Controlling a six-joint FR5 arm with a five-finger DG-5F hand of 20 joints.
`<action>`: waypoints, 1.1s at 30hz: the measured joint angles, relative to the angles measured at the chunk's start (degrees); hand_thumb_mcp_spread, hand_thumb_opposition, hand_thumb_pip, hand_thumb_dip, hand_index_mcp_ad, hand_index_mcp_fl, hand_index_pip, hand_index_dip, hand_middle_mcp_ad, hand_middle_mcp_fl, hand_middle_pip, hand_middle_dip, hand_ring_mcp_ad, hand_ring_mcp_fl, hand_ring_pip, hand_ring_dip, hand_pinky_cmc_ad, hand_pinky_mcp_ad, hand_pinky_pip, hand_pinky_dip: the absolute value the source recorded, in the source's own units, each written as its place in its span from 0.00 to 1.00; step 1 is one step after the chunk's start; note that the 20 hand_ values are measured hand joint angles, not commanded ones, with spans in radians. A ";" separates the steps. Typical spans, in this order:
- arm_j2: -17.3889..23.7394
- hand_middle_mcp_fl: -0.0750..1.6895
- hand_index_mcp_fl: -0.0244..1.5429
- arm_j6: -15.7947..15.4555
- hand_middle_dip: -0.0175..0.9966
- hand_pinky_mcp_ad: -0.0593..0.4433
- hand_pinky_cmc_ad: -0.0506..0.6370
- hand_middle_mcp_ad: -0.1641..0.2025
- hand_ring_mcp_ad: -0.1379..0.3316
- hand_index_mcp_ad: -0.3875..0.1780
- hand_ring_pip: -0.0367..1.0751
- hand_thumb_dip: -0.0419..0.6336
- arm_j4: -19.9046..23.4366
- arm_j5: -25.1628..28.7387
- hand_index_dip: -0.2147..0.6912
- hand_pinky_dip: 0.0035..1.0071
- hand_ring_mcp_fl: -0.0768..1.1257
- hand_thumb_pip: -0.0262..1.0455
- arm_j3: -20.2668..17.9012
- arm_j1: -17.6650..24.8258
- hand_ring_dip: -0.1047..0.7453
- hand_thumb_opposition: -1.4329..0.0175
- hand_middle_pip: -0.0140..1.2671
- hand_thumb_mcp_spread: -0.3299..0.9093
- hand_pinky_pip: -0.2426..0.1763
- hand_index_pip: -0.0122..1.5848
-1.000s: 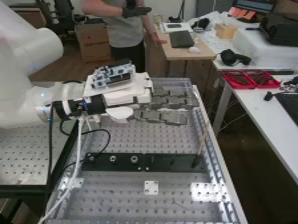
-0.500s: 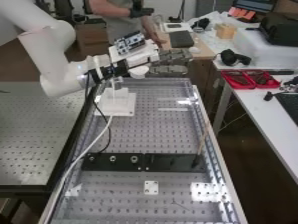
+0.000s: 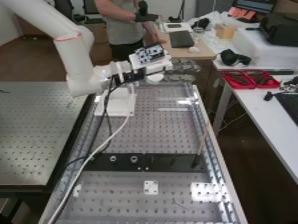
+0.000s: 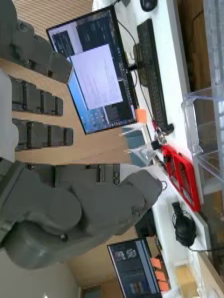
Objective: Grab the paper clip and place it in the clear container
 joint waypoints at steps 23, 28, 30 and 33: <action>-8.83 0.10 0.38 -1.92 0.17 0.58 0.53 0.64 0.54 0.35 0.12 0.51 -11.79 3.71 0.31 0.18 0.07 0.57 10.14 2.30 0.21 0.32 0.11 0.67 0.55 0.89; -9.34 0.06 0.17 -1.58 0.17 0.61 0.53 0.64 0.54 0.35 0.12 0.51 -13.73 3.66 0.31 0.19 0.07 0.61 10.93 1.77 0.21 0.36 0.11 0.64 0.55 0.89; -9.28 0.06 0.14 -1.33 0.17 0.61 0.53 0.64 0.54 0.35 0.12 0.51 -13.62 3.73 0.31 0.21 0.07 0.62 10.65 1.56 0.21 0.37 0.11 0.62 0.51 0.88; -8.81 0.05 0.07 -0.87 0.17 0.61 0.53 0.64 0.54 0.35 0.12 0.51 -13.09 3.96 0.31 0.25 0.07 0.63 10.01 1.35 0.21 0.38 0.11 0.60 0.48 0.87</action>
